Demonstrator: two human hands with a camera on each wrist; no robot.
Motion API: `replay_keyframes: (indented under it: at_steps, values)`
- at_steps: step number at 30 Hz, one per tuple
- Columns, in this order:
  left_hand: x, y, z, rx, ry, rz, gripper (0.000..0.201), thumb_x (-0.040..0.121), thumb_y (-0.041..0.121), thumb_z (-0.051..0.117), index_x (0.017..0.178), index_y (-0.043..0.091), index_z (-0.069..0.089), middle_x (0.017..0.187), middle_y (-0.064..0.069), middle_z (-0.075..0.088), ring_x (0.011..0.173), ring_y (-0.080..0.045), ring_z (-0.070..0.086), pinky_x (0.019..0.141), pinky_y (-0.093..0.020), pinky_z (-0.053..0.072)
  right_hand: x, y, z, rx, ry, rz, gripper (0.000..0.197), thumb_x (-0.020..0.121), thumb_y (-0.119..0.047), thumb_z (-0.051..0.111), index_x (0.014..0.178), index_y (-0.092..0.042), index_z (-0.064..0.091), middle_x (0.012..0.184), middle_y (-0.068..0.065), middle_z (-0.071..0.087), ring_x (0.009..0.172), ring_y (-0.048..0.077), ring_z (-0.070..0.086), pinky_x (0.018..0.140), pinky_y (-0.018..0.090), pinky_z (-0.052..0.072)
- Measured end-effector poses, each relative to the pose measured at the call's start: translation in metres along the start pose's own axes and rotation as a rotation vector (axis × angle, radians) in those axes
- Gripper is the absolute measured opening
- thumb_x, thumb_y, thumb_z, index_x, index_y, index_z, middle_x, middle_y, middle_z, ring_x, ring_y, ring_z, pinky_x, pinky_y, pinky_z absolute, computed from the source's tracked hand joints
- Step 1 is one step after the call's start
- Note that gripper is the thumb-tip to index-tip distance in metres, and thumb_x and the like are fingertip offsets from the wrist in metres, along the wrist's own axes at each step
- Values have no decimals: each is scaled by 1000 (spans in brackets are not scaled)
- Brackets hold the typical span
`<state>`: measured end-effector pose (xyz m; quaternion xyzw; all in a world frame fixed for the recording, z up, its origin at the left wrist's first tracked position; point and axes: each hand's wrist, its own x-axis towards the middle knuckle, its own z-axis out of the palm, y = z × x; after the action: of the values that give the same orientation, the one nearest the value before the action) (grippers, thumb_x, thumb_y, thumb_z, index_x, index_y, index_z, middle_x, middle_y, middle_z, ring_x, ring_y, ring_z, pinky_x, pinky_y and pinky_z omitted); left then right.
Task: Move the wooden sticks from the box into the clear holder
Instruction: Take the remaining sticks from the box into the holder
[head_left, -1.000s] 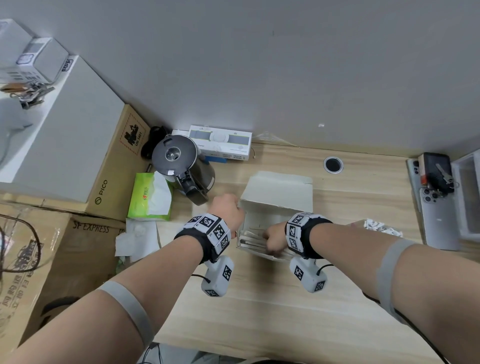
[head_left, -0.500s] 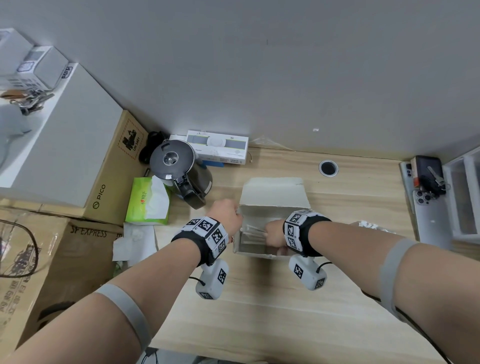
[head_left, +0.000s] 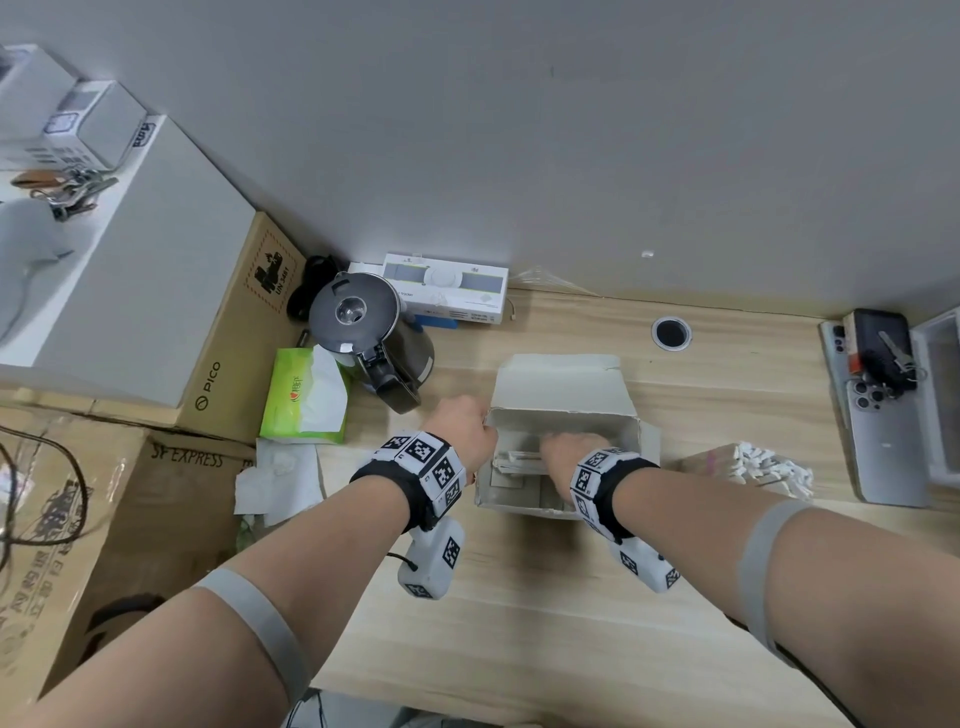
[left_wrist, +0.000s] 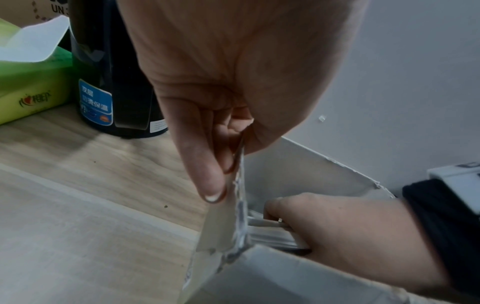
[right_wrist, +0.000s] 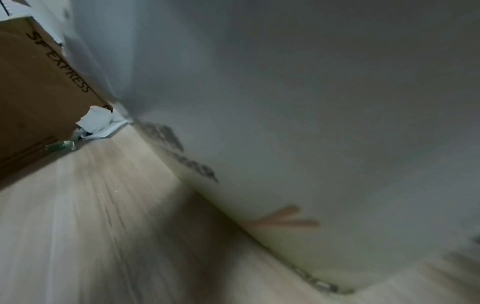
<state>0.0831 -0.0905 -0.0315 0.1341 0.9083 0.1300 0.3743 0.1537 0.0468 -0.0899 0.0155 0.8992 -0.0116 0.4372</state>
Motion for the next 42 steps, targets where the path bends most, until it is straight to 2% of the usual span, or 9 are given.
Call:
replay_keyframes:
  at_steps: [5,12,17,22,26,31,37,40,42]
  values:
    - [2,-2,1,-12,-6,-4,22,94,10,45,73,10,44,72,-10,59,59,-33,73,40,-21,42,7,3,-1,-63,-17,-18,37,83,0,65,119,-8,61,113,9,68,100,29,67,80,37,55]
    - [1,-3,2,-55,-7,-24,24,94,9,45,71,11,42,72,-8,55,52,-31,69,36,-20,40,6,3,-5,-28,16,-76,11,87,-14,57,95,-11,64,93,6,70,77,26,67,70,33,57]
    - [-1,-1,-2,-70,31,-22,24,96,11,46,72,11,46,86,-13,62,71,-34,74,44,-22,45,-2,16,-23,131,34,-108,18,87,-30,50,85,-14,59,76,3,60,62,22,56,52,24,43]
    - [-2,5,-5,-109,47,-40,26,98,14,46,73,11,48,79,-13,61,70,-35,73,65,-41,64,-11,27,-33,301,86,-103,28,85,-33,48,62,-18,50,64,1,55,57,21,50,55,27,40]
    - [-2,8,-9,-116,61,-44,25,97,17,46,73,12,50,72,-11,62,69,-35,74,65,-41,62,-27,37,-33,346,157,-105,30,90,-37,47,75,-15,60,74,1,61,67,23,56,59,29,42]
    - [2,6,-12,-4,69,-33,18,97,17,48,86,9,60,92,-17,71,80,-34,73,77,-45,64,-52,42,-32,408,300,-139,34,96,-45,47,97,-15,64,87,1,63,81,24,60,68,31,46]
    - [3,11,-11,144,105,-40,29,93,13,48,114,11,67,101,-12,71,87,-31,72,79,-36,62,-97,59,-50,1239,622,-178,29,97,-40,55,77,-20,50,56,-2,54,44,12,51,48,24,41]
    - [-7,33,-17,203,175,-72,23,98,25,50,109,5,55,99,-10,65,92,-31,66,77,-33,53,-117,90,-53,1632,734,-157,29,95,-37,60,83,-15,46,51,-7,39,43,12,34,47,27,34]
    - [-11,55,-18,158,277,22,34,93,35,56,113,9,46,97,-8,62,91,-31,65,72,-33,48,-130,116,-47,1819,770,-134,30,96,-33,61,82,-16,42,50,-8,33,44,12,28,48,28,29]
